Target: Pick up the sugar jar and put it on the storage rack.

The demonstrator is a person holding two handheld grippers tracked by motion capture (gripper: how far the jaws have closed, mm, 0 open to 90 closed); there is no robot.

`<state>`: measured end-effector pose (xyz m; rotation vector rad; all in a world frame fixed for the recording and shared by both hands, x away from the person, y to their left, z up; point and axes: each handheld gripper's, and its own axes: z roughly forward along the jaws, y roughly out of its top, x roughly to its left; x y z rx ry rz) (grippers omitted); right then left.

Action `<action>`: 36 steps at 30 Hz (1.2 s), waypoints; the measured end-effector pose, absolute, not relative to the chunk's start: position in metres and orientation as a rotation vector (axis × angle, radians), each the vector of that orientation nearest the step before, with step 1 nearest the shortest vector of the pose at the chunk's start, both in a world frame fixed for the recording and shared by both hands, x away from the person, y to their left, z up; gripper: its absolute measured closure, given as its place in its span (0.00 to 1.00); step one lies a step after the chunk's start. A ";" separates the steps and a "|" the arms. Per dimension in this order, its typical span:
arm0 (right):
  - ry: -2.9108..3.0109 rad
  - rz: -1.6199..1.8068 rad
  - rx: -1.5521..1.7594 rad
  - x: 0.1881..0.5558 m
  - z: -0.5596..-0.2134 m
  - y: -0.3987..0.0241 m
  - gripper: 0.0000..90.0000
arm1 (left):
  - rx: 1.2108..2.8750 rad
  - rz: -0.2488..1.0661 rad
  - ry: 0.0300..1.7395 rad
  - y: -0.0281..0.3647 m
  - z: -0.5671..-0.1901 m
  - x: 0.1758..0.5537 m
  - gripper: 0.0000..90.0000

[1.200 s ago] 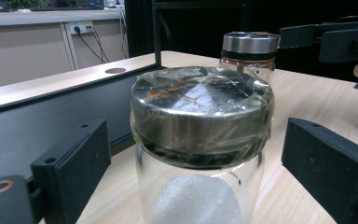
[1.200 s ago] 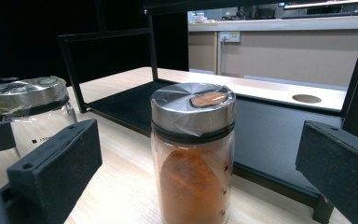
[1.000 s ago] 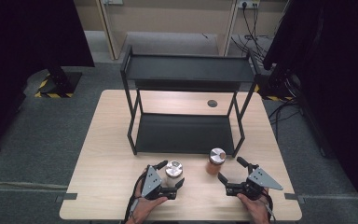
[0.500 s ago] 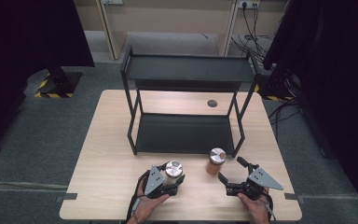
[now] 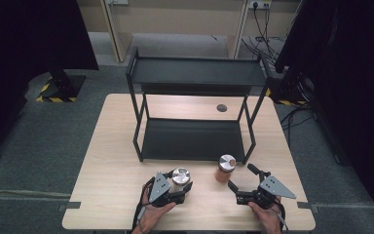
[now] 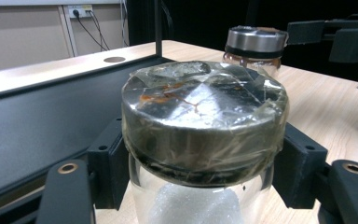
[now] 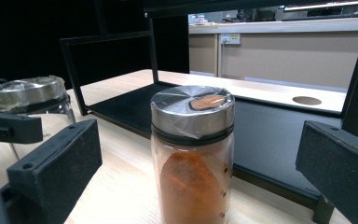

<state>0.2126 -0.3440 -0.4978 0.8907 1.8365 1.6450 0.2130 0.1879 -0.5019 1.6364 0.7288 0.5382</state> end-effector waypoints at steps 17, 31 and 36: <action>1.837 1.647 0.886 0.213 -0.498 -0.344 0.00 | 1.605 0.519 0.736 0.203 -0.468 0.218 0.35; 1.832 1.649 0.893 0.213 -0.499 -0.344 0.00 | 1.592 0.521 0.738 0.211 -0.442 0.226 0.35; 1.827 1.652 0.898 0.213 -0.499 -0.345 0.00 | 1.592 0.506 0.723 0.214 -0.431 0.234 0.35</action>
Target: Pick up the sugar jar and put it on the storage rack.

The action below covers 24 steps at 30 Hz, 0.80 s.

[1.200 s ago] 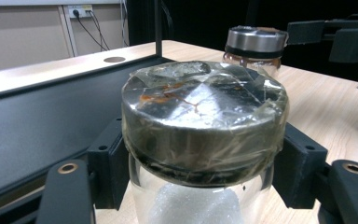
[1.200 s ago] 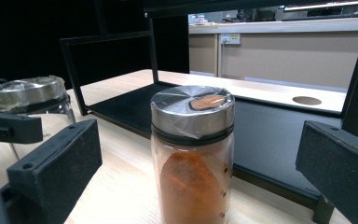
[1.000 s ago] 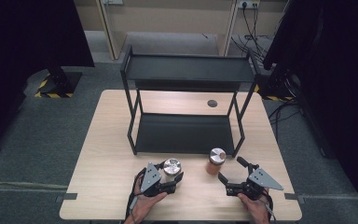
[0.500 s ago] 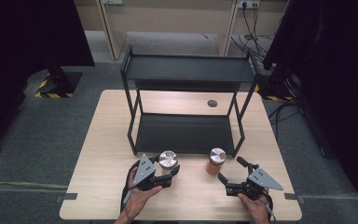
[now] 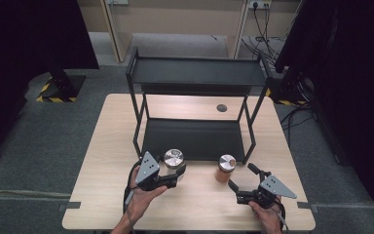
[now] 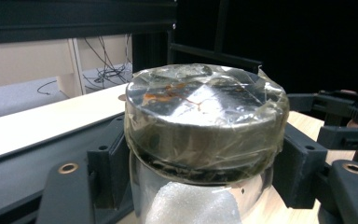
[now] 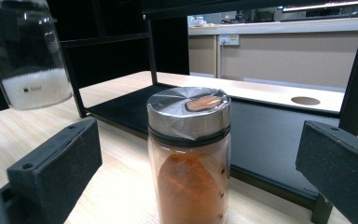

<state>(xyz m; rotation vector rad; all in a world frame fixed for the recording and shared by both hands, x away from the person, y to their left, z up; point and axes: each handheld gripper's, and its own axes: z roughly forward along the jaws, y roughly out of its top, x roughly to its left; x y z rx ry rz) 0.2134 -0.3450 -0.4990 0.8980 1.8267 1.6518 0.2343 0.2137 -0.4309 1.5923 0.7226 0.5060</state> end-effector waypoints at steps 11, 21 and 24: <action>1.826 1.653 0.900 0.214 -0.499 -0.346 0.00 | 1.602 0.513 0.694 0.221 -0.399 0.250 0.35; 1.834 1.655 0.896 0.215 -0.499 -0.345 0.00 | 1.598 0.531 0.679 0.227 -0.356 0.270 0.35; 1.835 1.655 0.897 0.215 -0.499 -0.345 0.00 | 1.589 0.534 0.673 0.229 -0.344 0.276 0.35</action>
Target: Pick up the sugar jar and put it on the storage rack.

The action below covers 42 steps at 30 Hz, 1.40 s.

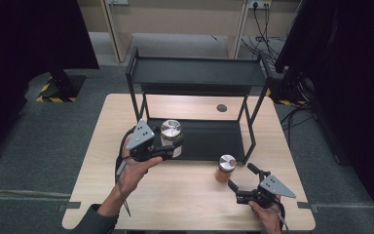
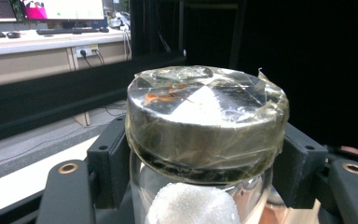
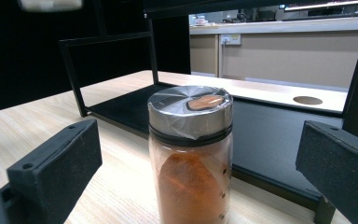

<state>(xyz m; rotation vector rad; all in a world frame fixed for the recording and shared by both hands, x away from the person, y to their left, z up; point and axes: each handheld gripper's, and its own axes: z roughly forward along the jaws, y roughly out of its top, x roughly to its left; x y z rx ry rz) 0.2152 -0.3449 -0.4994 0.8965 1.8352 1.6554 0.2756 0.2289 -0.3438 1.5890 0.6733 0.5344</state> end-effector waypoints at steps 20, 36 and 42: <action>1.837 1.658 0.898 0.216 -0.499 -0.345 0.00 | 1.594 0.520 0.677 0.239 -0.280 0.309 0.35; 1.840 1.660 0.898 0.216 -0.499 -0.345 0.00 | 1.612 0.524 0.682 0.236 -0.222 0.328 0.35; 1.839 1.662 0.899 0.216 -0.499 -0.346 0.00 | 1.618 0.547 0.690 0.233 -0.204 0.332 0.35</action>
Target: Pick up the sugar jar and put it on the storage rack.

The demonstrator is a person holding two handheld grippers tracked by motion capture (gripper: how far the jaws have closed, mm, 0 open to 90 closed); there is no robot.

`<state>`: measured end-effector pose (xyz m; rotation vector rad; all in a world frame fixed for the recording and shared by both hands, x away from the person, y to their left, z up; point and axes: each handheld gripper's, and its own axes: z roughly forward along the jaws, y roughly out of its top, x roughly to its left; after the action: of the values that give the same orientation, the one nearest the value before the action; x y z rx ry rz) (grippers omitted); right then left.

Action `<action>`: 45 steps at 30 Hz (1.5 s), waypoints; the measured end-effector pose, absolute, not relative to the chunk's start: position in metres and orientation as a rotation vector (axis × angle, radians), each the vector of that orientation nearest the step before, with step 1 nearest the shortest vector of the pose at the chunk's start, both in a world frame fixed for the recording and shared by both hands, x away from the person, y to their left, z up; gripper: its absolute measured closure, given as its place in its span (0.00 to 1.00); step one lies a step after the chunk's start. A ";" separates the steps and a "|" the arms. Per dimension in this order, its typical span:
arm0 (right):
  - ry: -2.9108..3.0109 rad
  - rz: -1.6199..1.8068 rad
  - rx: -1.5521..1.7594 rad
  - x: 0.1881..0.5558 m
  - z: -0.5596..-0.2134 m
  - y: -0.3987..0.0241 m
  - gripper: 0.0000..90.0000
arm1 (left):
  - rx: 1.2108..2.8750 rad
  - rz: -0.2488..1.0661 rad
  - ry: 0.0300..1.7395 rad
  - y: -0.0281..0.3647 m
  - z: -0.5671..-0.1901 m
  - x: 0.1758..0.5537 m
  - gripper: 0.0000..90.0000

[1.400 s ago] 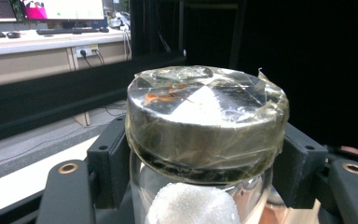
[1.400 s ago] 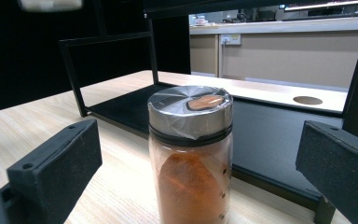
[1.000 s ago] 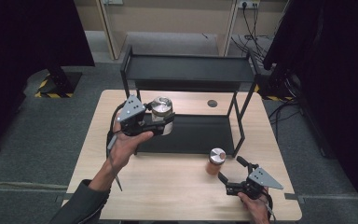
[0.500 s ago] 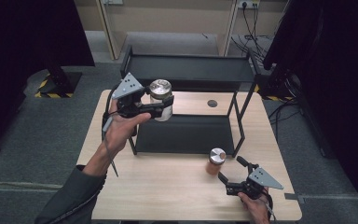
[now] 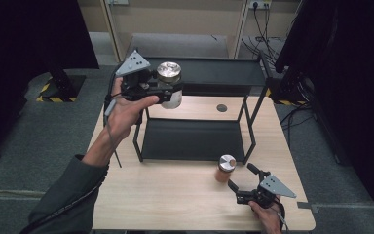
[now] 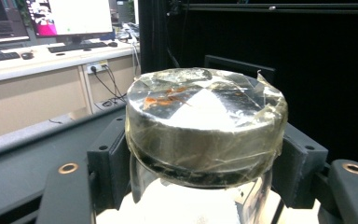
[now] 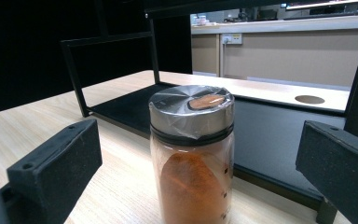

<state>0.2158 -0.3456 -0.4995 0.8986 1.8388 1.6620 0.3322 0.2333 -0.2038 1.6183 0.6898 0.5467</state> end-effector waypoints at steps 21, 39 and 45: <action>1.841 1.667 0.897 0.216 -0.500 -0.346 0.00 | 1.571 0.619 0.799 0.212 -0.182 0.368 0.35; 1.845 1.668 0.884 0.216 -0.499 -0.347 0.00 | 1.525 0.735 0.910 0.190 -0.189 0.396 0.35; 1.845 1.668 0.886 0.216 -0.499 -0.348 0.00 | 1.508 0.753 0.932 0.188 -0.195 0.401 0.35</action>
<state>0.2160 -0.3475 -0.4988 0.8859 1.8450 1.6678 0.4006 0.1878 -0.1950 1.5077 0.9318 0.7527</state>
